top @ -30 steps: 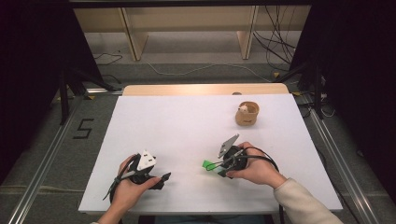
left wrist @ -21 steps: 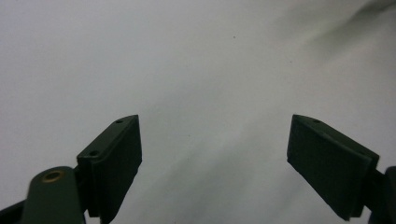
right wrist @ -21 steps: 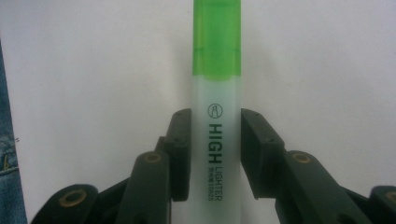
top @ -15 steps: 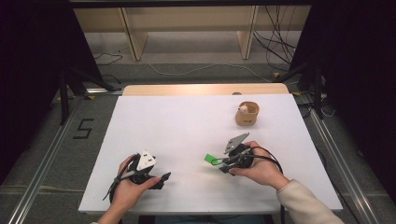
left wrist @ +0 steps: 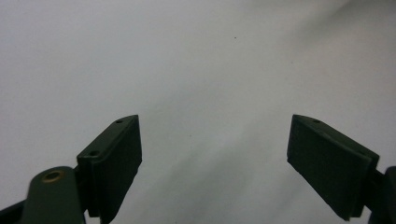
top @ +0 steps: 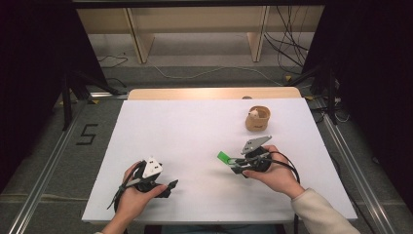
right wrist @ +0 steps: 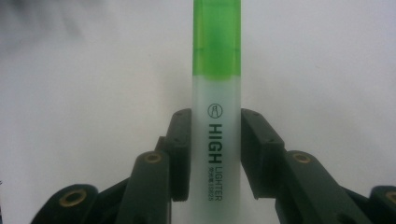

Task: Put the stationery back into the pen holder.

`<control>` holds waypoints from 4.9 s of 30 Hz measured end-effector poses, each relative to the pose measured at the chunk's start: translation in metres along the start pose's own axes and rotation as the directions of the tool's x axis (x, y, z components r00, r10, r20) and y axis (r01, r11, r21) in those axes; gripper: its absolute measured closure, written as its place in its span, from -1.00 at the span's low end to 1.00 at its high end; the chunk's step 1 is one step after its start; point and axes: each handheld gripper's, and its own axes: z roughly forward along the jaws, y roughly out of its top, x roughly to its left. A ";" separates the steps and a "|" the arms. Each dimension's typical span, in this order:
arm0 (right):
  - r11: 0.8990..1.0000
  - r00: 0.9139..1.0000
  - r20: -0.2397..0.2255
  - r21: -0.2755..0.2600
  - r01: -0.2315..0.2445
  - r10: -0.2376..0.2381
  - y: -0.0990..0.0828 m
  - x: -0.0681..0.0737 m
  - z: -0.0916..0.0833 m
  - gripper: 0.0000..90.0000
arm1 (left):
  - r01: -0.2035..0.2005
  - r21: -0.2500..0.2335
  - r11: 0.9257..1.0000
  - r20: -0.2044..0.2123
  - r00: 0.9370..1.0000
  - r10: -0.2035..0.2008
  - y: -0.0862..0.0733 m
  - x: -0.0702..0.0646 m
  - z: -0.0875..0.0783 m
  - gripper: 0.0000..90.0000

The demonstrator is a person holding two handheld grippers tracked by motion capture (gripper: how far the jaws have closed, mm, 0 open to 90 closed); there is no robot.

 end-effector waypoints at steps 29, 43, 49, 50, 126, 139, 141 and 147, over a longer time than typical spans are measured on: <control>0.980 0.990 0.070 -0.162 -0.112 0.125 -0.004 -0.014 -0.015 0.47 | 0.000 0.002 1.000 0.002 1.000 0.000 0.000 0.000 0.000 -0.60; 0.965 0.982 0.087 -0.220 -0.143 0.165 -0.006 -0.019 -0.021 0.47 | -0.001 0.002 1.000 0.002 1.000 0.001 0.000 0.000 0.000 -0.60; 0.959 0.979 0.100 -0.240 -0.150 0.178 -0.006 -0.021 -0.023 0.47 | 0.001 -0.001 1.000 -0.001 1.000 -0.001 0.000 0.000 0.000 -0.60; 0.959 0.979 0.101 -0.242 -0.150 0.178 -0.006 -0.021 -0.024 0.47 | 0.000 -0.001 1.000 0.000 1.000 0.000 0.000 0.000 0.000 -0.60; 0.883 0.910 0.231 -0.409 -0.230 0.344 -0.018 -0.052 -0.053 0.48 | -0.002 -0.001 1.000 0.000 1.000 0.002 0.000 0.001 0.000 -0.60; 0.862 0.891 0.242 -0.440 -0.252 0.385 -0.022 -0.062 -0.058 0.47 | 0.000 0.003 1.000 0.000 1.000 0.000 0.000 0.000 0.001 -0.60; 0.860 0.888 0.243 -0.442 -0.256 0.390 -0.022 -0.063 -0.058 0.47 | 0.002 0.003 1.000 0.002 1.000 -0.002 0.000 0.000 0.001 -0.60; 0.850 0.880 0.249 -0.456 -0.262 0.405 -0.022 -0.070 -0.059 0.47 | 0.002 0.003 1.000 0.000 1.000 -0.002 0.000 0.000 0.001 -0.60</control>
